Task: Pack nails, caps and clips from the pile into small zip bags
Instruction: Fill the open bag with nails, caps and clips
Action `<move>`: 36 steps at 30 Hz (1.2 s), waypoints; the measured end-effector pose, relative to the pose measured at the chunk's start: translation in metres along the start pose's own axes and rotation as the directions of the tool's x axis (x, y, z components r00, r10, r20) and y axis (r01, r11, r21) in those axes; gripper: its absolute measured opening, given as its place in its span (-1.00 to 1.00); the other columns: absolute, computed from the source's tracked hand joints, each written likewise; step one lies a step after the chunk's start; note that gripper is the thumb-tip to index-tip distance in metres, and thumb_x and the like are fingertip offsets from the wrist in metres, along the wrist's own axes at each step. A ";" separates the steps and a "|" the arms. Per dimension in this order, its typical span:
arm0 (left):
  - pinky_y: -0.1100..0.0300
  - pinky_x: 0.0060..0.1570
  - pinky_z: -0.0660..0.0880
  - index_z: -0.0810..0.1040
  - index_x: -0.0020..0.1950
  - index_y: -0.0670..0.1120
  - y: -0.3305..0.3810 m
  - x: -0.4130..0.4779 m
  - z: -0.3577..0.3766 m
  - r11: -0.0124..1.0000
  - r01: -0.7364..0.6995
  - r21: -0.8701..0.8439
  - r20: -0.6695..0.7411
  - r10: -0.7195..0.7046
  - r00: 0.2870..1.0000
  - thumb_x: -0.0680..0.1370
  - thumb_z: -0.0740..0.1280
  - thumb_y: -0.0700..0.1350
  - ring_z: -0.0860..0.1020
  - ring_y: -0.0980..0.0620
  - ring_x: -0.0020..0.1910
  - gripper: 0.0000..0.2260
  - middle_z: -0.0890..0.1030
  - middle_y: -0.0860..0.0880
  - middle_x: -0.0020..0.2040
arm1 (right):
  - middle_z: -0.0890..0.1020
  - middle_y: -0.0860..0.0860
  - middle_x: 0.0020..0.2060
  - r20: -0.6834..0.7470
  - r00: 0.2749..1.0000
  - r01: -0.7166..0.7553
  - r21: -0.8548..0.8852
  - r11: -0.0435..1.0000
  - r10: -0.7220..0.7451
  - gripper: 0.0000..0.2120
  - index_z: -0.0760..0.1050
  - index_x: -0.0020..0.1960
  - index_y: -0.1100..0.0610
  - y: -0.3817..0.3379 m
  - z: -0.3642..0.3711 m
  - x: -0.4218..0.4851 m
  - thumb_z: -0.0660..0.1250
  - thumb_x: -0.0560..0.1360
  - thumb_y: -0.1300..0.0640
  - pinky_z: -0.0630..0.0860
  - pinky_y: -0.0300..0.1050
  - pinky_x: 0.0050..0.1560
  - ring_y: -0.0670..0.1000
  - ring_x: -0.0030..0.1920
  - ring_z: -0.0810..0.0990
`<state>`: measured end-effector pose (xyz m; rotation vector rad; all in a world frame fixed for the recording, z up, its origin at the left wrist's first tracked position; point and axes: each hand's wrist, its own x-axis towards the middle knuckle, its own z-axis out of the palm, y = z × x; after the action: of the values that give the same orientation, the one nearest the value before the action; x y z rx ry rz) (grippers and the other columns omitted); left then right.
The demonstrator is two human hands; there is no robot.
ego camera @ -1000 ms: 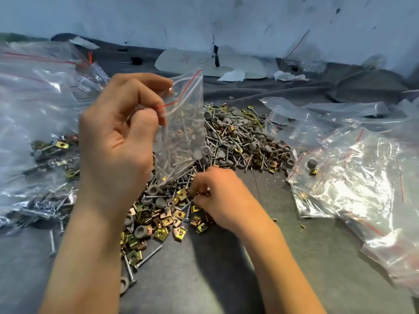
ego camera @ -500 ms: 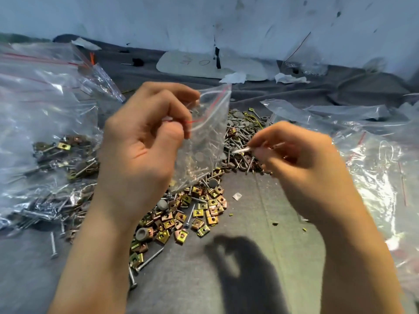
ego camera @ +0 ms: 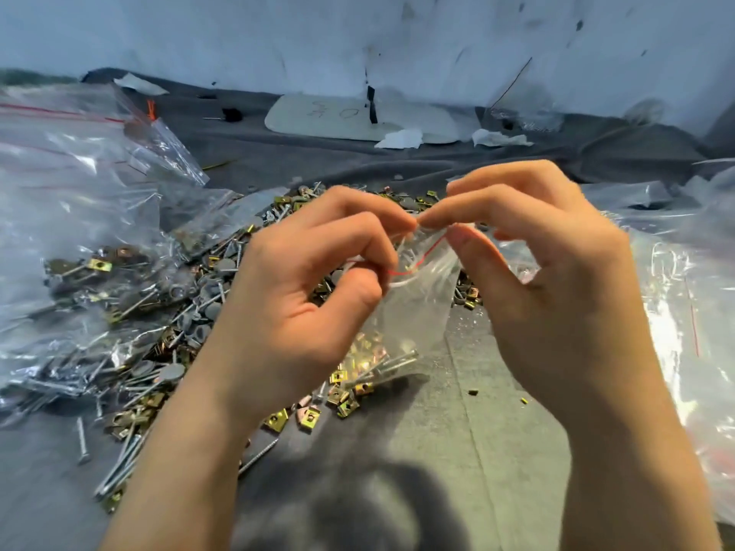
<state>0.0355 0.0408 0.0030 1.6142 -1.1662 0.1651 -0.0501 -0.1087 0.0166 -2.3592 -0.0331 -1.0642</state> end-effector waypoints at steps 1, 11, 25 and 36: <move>0.19 -0.05 0.41 0.50 -0.23 -0.21 0.000 0.000 0.000 1.000 0.003 0.000 -0.004 -0.003 1.000 0.43 0.16 -0.17 0.57 0.06 0.05 -0.83 0.59 -0.09 0.08 | 0.57 0.01 0.01 -0.015 1.000 -0.016 0.072 0.997 0.017 -0.83 0.61 0.04 0.09 0.000 -0.001 0.001 0.32 0.52 0.26 0.48 -0.06 0.05 0.03 0.10 0.55; 0.12 0.09 0.46 0.48 -0.25 -0.16 -0.001 -0.001 -0.006 0.999 0.024 0.028 -0.090 -0.021 0.996 0.45 0.15 -0.16 0.56 -0.03 0.14 -0.84 0.59 -0.06 0.09 | 0.66 -0.09 -0.23 -0.212 0.910 -0.246 0.417 0.875 0.357 -0.77 0.58 -0.10 -0.05 0.029 0.020 0.004 0.29 0.50 0.28 0.53 -0.23 -0.22 -0.09 -0.22 0.61; 0.34 -0.01 0.45 0.54 -0.01 -0.36 -0.005 -0.001 -0.017 0.986 0.165 -0.005 -0.341 -0.157 0.927 0.47 0.15 -0.30 0.54 -0.16 0.01 -0.77 0.57 -0.40 0.05 | 0.50 -0.04 -0.18 0.480 0.730 -0.443 -0.210 0.872 0.486 -0.91 0.52 -0.13 0.04 0.047 0.099 -0.016 0.43 0.46 0.12 0.31 -0.20 -0.15 -0.02 -0.16 0.47; 0.21 0.18 0.42 0.47 -0.11 -0.18 -0.012 -0.005 -0.028 0.991 -0.022 0.130 -0.249 0.054 0.967 0.51 0.17 -0.19 0.53 -0.01 0.21 -0.89 0.54 -0.12 0.14 | 0.53 -0.15 -0.26 0.409 0.744 -0.584 0.016 0.811 0.528 -0.84 0.46 -0.14 0.04 0.050 0.093 -0.015 0.40 0.47 0.25 0.33 -0.55 -0.33 -0.27 -0.31 0.46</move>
<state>0.0541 0.0650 0.0033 1.6271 -1.0059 0.4648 0.0152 -0.1033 -0.0674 -2.1882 0.4194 -0.2830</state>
